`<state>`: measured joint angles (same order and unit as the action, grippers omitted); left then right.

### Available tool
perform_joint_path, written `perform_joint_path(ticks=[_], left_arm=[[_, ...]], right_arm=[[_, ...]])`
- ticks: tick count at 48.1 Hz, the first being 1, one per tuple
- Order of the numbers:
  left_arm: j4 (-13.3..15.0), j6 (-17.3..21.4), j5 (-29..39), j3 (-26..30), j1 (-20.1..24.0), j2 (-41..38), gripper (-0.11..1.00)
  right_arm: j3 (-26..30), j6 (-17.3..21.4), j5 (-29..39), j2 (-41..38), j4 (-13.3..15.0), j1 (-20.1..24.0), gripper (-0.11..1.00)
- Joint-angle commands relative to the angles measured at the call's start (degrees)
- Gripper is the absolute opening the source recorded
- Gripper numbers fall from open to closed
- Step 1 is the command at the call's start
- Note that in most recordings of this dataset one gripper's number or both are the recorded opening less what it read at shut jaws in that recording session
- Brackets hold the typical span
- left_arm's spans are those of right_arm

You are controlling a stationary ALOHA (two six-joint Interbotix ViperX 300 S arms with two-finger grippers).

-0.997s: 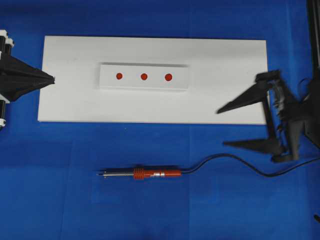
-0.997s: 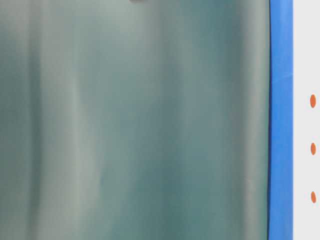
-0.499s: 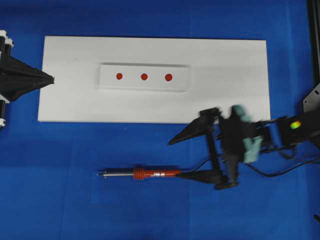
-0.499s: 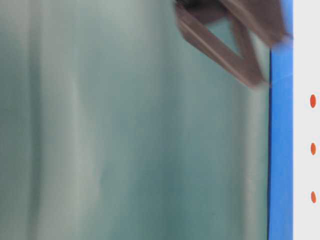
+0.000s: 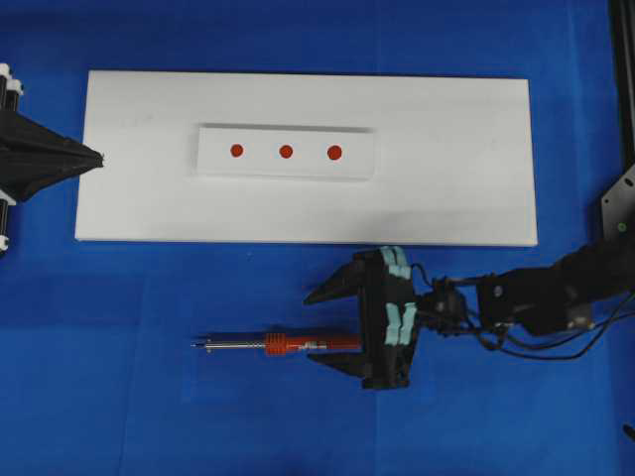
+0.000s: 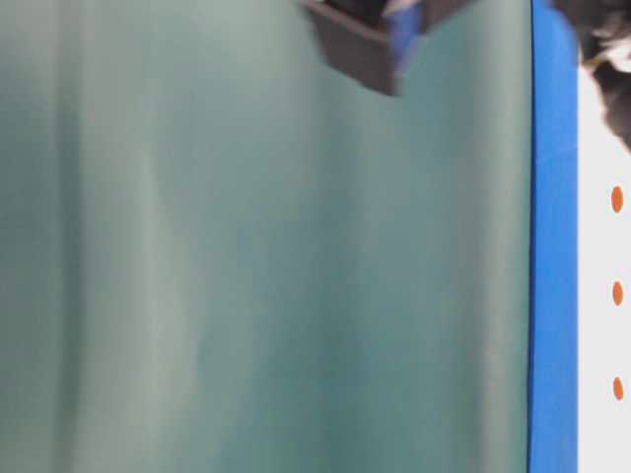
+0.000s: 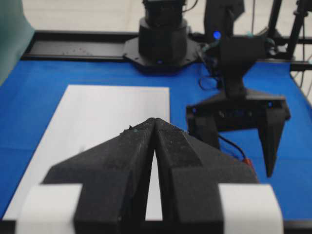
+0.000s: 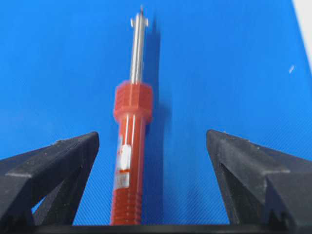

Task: Touch the tip of the soldering iron to the mark.
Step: 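Close the right gripper on the soldering iron's red handle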

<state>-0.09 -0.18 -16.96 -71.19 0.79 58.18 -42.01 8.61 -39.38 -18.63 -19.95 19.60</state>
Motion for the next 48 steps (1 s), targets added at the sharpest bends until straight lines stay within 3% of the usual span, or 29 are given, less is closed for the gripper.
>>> perform_joint_path(ticks=[1, 9, 19, 23, 29, 34, 48], left_arm=[[0.0, 0.0, -0.6, 0.4, 0.3, -0.3, 0.02], [0.0, 0.0, -0.6, 0.2, 0.5, -0.3, 0.02], [0.0, 0.0, -0.5, -0.2, 0.6, -0.1, 0.02], [0.0, 0.0, -0.6, -0.3, 0.7, -0.2, 0.02], [0.0, 0.0, -0.5, -0.4, 0.7, -0.1, 0.02], [0.0, 0.0, -0.5, -0.4, 0.6, -0.1, 0.02], [0.0, -0.1, -0.5, -0.6, 0.7, -0.1, 0.02]], right_arm=[[1.8, 0.0, -1.0, -0.5, -1.1, 0.8, 0.89], [3.5, 0.0, -1.0, -3.4, -2.9, 1.5, 0.88], [4.0, -0.3, -1.0, -4.4, -3.1, 2.1, 0.84], [4.1, -0.4, -1.0, -4.4, -3.1, 2.2, 0.69], [4.1, -1.1, -1.1, -4.4, -3.0, 2.2, 0.33], [4.2, -1.4, -1.6, -4.4, -3.0, 2.2, 0.10], [4.3, -1.4, -1.6, -3.3, -2.8, 2.2, 0.06]])
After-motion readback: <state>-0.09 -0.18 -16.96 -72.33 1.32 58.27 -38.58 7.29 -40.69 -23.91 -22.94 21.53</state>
